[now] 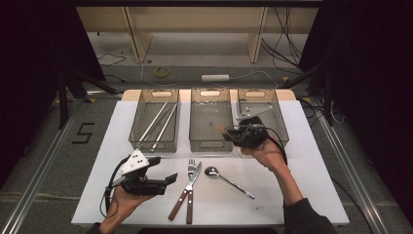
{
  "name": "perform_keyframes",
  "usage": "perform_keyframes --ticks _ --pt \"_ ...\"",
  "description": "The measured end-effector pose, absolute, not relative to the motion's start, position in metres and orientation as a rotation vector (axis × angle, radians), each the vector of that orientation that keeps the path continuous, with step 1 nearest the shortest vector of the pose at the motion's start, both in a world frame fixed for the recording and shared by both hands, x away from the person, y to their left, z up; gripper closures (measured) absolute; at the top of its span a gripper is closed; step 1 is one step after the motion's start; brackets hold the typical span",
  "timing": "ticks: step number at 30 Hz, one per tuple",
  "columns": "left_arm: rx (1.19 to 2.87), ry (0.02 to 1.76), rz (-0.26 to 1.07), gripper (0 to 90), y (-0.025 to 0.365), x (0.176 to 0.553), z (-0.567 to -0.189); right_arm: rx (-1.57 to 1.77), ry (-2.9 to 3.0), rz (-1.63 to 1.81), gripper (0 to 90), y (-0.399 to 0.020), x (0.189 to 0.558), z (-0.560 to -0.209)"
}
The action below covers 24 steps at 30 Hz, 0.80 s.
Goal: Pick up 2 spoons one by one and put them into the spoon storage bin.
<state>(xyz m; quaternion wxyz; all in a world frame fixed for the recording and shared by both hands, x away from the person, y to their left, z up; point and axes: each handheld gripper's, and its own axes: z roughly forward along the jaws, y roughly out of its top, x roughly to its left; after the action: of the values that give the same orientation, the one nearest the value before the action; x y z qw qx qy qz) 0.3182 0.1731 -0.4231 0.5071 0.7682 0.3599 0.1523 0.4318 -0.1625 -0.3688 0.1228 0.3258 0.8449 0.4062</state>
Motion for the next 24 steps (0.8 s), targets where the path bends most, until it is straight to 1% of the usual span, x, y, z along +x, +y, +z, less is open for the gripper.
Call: perform_keyframes --ticks 12,24 --pt "1.850 0.860 0.375 15.3 0.173 0.318 -0.422 1.008 2.385 1.194 76.7 -0.142 0.472 -0.359" --pt "1.841 0.859 0.377 15.3 0.173 0.317 -0.422 1.056 2.337 1.178 76.6 -0.128 0.500 -0.360"
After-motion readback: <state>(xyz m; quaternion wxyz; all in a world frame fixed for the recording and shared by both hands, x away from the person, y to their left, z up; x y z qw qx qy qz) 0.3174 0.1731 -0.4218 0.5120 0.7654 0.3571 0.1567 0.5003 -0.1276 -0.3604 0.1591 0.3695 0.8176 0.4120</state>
